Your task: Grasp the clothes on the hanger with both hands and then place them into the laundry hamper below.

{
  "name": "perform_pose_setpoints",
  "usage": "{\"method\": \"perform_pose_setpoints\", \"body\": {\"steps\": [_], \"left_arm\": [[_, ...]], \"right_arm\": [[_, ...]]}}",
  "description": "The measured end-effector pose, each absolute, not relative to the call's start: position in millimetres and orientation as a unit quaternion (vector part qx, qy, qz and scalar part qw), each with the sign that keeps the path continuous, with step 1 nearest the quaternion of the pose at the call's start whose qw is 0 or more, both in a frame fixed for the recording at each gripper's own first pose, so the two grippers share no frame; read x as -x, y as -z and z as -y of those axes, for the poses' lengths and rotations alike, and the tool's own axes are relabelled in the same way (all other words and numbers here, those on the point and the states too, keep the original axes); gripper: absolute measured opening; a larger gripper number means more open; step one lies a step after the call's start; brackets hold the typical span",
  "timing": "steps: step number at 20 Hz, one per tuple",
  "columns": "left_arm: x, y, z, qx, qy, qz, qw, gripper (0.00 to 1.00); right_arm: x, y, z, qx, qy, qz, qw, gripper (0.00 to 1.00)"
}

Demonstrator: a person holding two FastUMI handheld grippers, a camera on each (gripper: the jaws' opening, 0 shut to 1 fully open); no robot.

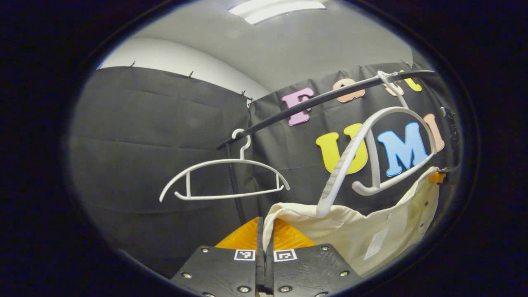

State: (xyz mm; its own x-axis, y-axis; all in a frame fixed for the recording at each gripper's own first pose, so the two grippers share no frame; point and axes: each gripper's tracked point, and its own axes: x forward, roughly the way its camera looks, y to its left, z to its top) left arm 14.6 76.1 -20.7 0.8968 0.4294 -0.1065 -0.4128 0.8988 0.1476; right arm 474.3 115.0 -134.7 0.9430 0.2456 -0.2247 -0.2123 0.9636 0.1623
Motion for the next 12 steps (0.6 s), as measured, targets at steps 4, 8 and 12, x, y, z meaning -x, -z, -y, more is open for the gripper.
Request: {"method": "perform_pose_setpoints", "body": {"steps": [4,8,12], "left_arm": [[-10,22,-76,-0.057,-0.213,-0.074,0.973,0.01],[-8,23,-72,-0.055,-0.200,-0.079,0.975,0.02],[-7,21,-67,-0.053,-0.180,-0.081,0.979,0.01]], "right_arm": [[-438,140,-117,-0.057,-0.124,-0.126,0.983,0.01],[-397,139,-126,-0.048,-0.134,-0.131,0.981,0.01],[-353,133,-139,-0.052,-0.151,-0.135,0.978,0.01]]}}
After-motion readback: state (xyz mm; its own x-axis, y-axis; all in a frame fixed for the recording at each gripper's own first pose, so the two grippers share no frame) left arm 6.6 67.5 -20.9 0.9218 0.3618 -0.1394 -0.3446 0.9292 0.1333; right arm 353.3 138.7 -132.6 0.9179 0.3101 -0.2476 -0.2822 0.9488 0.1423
